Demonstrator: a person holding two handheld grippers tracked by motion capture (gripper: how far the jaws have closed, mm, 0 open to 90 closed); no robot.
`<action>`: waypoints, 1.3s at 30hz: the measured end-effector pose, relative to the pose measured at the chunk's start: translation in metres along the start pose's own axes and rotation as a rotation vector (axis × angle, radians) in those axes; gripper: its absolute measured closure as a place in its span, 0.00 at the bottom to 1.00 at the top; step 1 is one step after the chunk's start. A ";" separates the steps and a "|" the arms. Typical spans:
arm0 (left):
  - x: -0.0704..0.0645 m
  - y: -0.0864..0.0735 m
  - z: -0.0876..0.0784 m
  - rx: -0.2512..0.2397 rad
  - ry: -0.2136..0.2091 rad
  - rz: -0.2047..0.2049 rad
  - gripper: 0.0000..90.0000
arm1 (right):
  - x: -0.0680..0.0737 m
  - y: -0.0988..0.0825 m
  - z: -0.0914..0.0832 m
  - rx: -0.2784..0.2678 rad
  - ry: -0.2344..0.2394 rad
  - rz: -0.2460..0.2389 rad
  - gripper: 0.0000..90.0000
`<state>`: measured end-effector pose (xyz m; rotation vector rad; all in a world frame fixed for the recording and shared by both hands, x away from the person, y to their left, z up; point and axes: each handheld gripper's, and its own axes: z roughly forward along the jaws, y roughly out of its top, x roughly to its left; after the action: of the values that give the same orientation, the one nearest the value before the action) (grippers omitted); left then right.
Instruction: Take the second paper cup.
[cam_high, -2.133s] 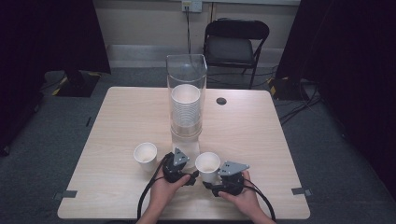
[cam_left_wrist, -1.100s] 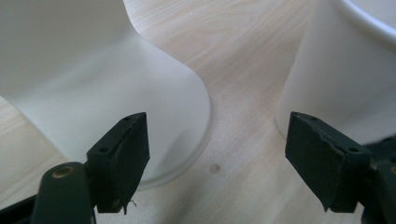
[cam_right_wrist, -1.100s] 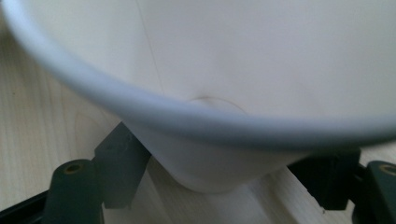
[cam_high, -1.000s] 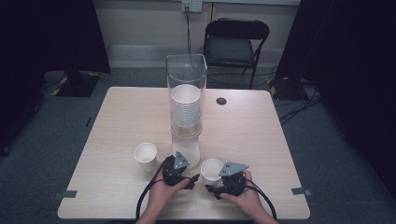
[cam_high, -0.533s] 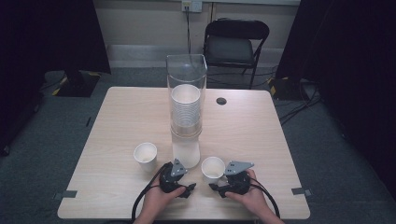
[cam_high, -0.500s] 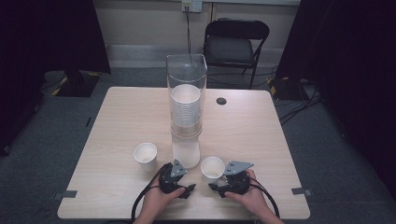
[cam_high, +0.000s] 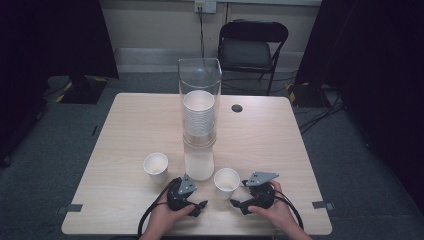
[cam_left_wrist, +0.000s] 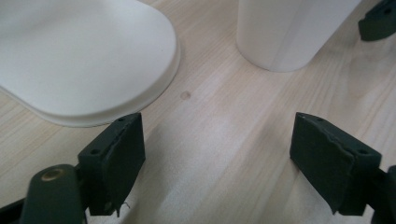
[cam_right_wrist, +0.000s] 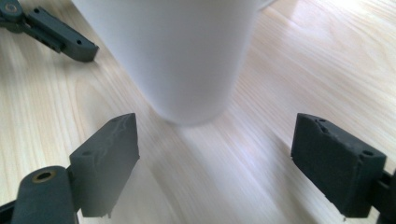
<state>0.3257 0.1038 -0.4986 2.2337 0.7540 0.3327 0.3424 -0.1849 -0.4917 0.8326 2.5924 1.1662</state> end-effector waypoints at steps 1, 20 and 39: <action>0.000 -0.001 0.001 -0.020 -0.008 -0.009 0.19 | -0.002 -0.002 -0.003 0.000 -0.003 0.002 0.16; 0.000 -0.003 -0.001 -0.018 -0.010 -0.015 0.17 | -0.025 -0.020 -0.034 -0.023 0.006 0.052 0.16; 0.000 -0.003 -0.001 -0.018 -0.010 -0.014 0.17 | -0.044 -0.042 -0.061 -0.004 -0.039 0.063 0.16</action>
<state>0.3240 0.1055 -0.5001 2.2106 0.7587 0.3198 0.3380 -0.2702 -0.4839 0.9333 2.5486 1.1594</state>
